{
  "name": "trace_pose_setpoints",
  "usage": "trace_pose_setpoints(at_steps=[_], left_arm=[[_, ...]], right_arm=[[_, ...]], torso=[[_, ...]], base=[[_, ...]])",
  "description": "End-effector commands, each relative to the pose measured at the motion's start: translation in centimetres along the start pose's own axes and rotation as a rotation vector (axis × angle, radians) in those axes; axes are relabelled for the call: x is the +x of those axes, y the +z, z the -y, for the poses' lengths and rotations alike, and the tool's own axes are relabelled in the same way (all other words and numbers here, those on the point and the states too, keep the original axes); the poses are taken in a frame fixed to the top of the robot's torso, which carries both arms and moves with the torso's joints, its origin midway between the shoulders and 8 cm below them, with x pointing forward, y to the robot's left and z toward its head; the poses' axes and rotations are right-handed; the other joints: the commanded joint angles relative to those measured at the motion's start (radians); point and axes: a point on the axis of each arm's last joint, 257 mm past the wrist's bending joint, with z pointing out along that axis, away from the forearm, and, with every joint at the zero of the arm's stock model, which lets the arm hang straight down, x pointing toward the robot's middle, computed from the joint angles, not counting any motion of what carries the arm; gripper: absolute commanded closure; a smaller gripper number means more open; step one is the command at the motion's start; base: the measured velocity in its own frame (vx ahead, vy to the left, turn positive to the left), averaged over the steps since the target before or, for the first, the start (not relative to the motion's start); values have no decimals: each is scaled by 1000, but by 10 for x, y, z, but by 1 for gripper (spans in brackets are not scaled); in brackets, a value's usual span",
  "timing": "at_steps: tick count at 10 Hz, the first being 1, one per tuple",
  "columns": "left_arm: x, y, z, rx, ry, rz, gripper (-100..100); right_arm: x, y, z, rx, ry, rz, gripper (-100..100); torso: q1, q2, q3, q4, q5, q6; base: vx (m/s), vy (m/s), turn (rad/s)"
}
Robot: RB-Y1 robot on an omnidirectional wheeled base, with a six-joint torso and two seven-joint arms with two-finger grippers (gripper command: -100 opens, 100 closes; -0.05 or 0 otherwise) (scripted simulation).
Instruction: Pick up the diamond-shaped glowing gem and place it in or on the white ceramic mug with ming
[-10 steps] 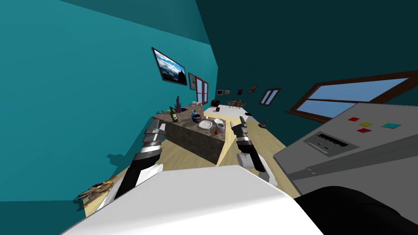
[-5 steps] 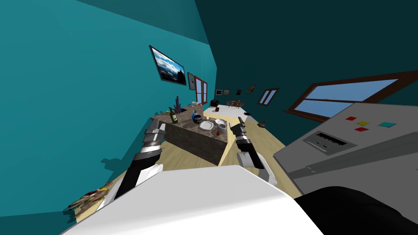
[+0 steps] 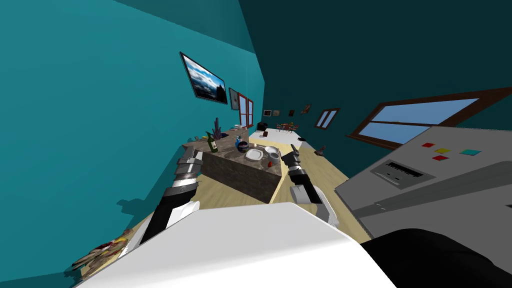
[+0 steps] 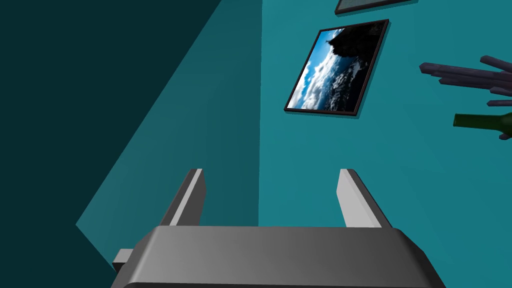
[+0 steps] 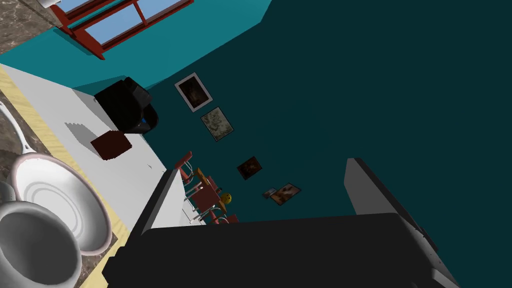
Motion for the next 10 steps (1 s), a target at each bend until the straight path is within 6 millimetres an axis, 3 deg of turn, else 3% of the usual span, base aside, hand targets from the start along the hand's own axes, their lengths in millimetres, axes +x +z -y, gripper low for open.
trace_pose_setpoints(at_steps=[1, 10], left_arm=[[0, 0, 0, 0, 0, 0, 0], [0, 0, 0, 0, 0, 0, 0]], right_arm=[[-6, 2, 6, 29, 36, 26, -100], [-31, 3, 31, 121, 222, 141, -100]], torso=[[0, 0, 0, 0, 0, 0], [1, -1, -1, 0, 0, 0]], base=[[41, 60, -74], [39, 61, -36]])
